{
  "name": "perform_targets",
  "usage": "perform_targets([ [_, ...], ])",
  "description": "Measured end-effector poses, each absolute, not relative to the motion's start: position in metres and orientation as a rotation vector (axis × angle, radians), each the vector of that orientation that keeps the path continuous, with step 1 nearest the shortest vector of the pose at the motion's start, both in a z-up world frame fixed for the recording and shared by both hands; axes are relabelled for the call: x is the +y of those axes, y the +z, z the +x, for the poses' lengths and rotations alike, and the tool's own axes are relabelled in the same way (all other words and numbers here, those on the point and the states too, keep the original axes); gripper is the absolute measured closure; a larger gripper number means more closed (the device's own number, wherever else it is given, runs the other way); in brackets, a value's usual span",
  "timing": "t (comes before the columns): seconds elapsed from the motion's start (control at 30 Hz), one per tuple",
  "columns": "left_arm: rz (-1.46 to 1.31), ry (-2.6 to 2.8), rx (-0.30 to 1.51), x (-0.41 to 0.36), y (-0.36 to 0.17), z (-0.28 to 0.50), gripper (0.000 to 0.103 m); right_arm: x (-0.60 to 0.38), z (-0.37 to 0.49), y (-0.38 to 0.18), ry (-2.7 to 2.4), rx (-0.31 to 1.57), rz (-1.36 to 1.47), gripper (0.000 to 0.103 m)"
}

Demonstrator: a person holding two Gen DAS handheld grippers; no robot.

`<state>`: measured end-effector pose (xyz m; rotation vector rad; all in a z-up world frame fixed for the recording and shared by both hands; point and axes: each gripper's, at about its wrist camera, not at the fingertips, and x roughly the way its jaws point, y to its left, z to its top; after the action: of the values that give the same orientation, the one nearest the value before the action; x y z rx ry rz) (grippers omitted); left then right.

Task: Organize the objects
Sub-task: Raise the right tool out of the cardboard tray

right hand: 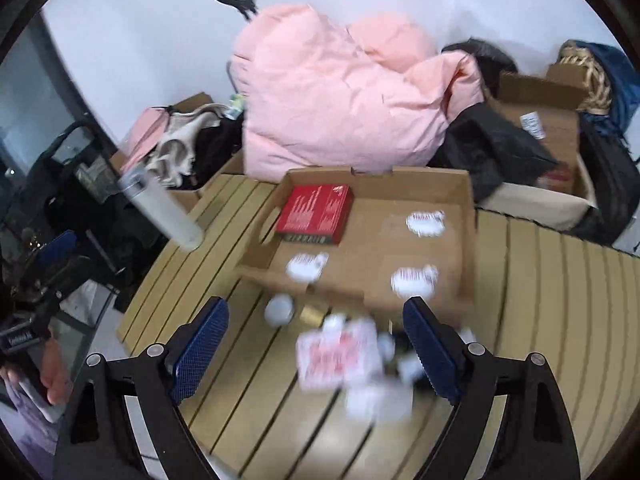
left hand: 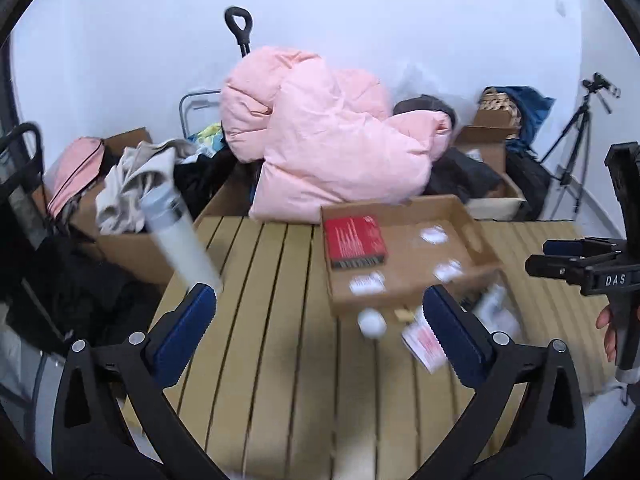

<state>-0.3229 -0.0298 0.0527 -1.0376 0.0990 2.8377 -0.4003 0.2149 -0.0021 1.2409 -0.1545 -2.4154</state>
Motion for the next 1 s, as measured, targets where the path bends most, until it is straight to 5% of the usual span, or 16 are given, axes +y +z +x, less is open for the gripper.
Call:
perform_targets([
  [0.23,-0.98,2.755,0.03,-0.04,0.074,-0.167,0.0,0.237,-0.229,0.048,-2.434,-0.124,1.118,0.011],
  [0.5,-1.004,2.783,-0.032,-0.033,0.033,-0.064,0.0,0.227,-0.076,0.011,-2.536,-0.083,0.959,0.006],
  [1.0,-1.071,2.688,0.071,-0.002,-0.005,-0.074,0.0,0.221,-0.073,-0.044,-2.534,-0.103,1.067,0.006],
])
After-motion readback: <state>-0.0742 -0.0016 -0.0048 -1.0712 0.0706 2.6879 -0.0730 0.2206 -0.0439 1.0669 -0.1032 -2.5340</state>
